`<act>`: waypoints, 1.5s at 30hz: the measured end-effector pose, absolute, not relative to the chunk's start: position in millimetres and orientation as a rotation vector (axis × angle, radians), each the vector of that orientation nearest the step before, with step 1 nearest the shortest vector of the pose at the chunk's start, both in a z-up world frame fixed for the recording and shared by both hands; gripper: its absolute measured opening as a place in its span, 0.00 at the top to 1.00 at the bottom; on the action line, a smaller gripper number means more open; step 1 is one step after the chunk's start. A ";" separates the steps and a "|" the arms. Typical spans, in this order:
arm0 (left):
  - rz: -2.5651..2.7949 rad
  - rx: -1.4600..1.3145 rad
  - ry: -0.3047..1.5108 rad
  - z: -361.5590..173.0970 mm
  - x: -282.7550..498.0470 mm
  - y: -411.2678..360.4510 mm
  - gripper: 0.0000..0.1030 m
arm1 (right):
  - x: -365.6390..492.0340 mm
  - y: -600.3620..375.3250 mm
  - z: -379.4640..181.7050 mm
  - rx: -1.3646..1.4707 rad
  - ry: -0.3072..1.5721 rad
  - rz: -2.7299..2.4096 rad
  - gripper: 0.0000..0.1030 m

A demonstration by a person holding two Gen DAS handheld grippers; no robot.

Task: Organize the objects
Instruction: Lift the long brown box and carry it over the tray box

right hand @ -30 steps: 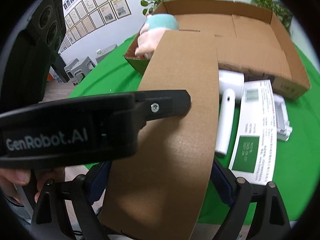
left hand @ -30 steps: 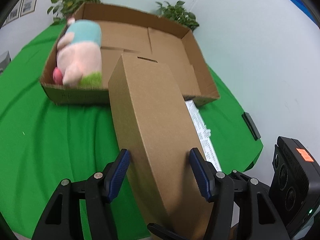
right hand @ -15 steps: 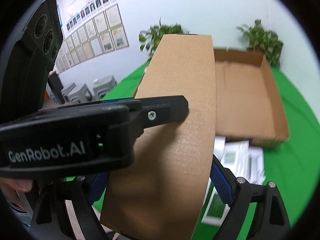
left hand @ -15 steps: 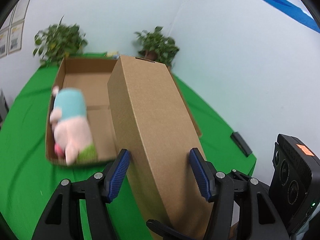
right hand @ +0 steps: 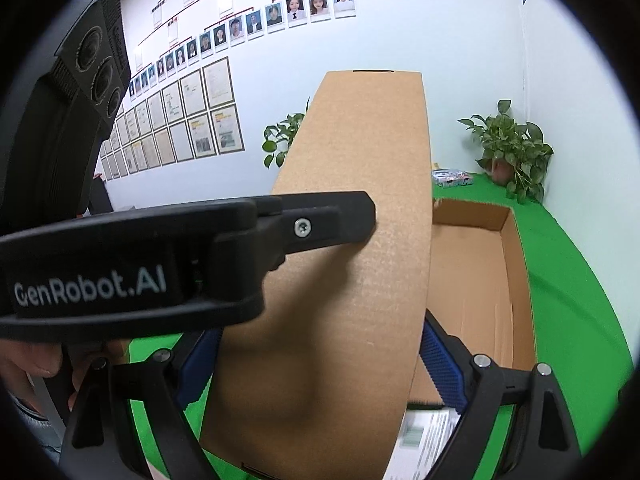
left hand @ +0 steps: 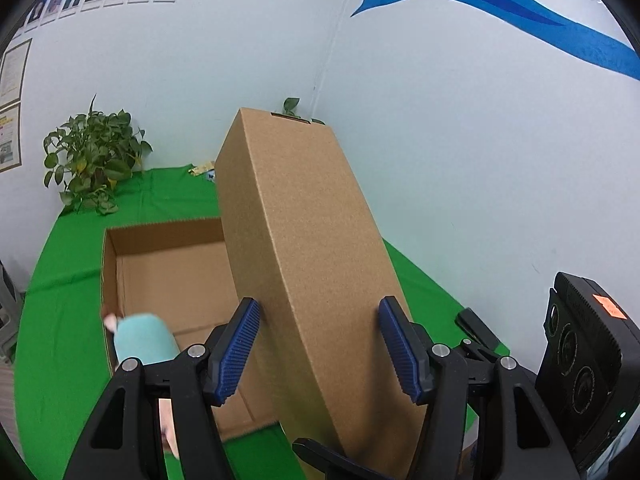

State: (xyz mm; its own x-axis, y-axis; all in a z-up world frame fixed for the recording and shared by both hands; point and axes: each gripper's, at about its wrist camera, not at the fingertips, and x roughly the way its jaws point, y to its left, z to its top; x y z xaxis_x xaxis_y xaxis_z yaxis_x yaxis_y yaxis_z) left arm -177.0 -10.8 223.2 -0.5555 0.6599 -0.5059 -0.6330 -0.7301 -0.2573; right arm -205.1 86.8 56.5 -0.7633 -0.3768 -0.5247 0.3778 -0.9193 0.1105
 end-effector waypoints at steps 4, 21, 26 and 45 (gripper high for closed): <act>2.267 -0.762 -0.052 236.7 -197.4 -7.3 0.43 | -224.2 84.8 59.8 0.789 -0.011 -2.617 0.13; 2.193 -0.993 -0.053 155.9 -285.0 8.9 0.43 | -301.8 73.3 4.4 0.980 -0.055 -2.545 0.13; 2.182 -1.089 -0.078 112.4 -309.6 4.3 0.43 | -318.8 63.9 -26.2 1.059 -0.052 -2.494 0.13; 2.172 -1.295 0.038 13.6 -339.7 7.3 0.60 | -338.3 59.1 -99.7 1.249 -0.172 -2.349 0.12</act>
State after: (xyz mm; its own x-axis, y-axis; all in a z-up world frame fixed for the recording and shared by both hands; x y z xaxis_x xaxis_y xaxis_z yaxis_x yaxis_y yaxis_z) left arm -339.7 7.3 13.6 -0.3413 0.4800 -0.8082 -0.5080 -0.8176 -0.2711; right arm -338.3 59.1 -99.7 -0.4742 -0.4604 -0.7504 0.3464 -0.8812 0.3218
